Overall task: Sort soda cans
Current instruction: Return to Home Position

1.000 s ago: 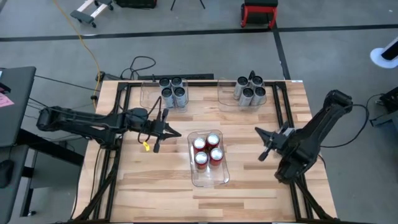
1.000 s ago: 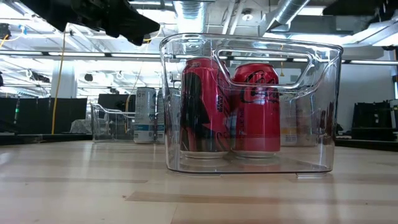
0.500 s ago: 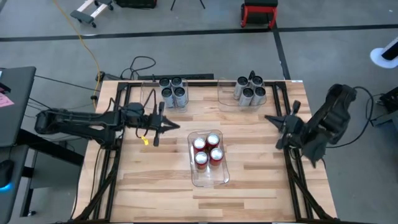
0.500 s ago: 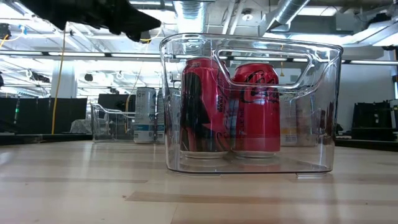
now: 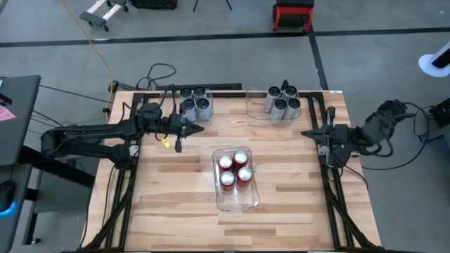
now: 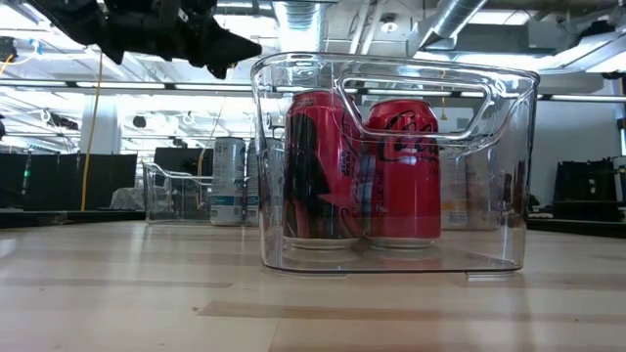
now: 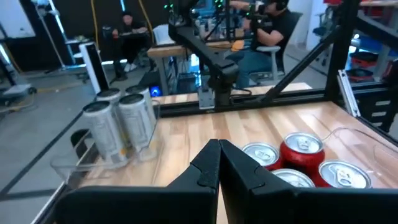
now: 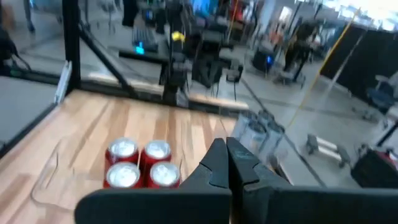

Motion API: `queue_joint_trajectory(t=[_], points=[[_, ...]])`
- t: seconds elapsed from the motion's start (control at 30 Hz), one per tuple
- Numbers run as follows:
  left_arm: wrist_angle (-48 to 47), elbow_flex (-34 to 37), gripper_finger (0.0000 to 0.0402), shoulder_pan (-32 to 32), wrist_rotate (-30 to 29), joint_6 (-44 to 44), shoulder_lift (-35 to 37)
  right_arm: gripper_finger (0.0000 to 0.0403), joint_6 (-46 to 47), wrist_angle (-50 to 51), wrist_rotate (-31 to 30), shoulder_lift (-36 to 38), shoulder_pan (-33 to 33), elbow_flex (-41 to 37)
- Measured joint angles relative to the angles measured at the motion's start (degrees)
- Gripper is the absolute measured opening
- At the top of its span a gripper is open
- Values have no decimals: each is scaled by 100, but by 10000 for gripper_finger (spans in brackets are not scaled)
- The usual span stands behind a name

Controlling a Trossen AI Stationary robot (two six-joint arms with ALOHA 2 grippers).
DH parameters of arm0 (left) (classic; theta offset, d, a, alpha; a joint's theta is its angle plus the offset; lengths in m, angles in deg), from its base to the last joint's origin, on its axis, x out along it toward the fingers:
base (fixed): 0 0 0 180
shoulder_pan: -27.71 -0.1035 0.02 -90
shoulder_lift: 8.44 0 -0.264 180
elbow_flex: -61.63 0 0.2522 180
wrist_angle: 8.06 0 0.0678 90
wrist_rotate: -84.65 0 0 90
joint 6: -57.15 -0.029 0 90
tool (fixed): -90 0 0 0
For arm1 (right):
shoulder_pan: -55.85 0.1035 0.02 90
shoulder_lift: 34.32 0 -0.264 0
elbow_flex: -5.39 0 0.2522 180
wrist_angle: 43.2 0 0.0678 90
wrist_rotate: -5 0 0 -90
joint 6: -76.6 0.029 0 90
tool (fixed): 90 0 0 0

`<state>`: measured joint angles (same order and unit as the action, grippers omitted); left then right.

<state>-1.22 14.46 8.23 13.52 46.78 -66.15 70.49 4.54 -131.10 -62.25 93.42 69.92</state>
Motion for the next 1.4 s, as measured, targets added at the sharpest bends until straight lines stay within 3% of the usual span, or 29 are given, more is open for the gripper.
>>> queue_joint_trajectory(t=[0.27,0.6,0.87,1.0,1.1,1.23,1.4], points=[[82,-2,0,-493,565,142,-414,0,-587,-871,1609,754,-1387,-816],[52,84,0,-584,914,377,-470,0,364,-2546,2950,699,-2796,-2101],[692,827,0,-769,920,923,316,0,435,-3113,2726,463,-3242,-2435],[299,973,0,-888,911,994,965,0,488,-3124,2240,480,-3437,-2435],[-54,1074,0,-899,983,904,1286,6,980,-3112,2223,469,-3482,-2434],[-181,1283,0,-896,1200,1084,1562,7,936,-2919,2498,396,-3474,-2431],[359,1679,0,-724,370,1665,1918,7,1119,-2964,2520,3,-3443,-2431]])
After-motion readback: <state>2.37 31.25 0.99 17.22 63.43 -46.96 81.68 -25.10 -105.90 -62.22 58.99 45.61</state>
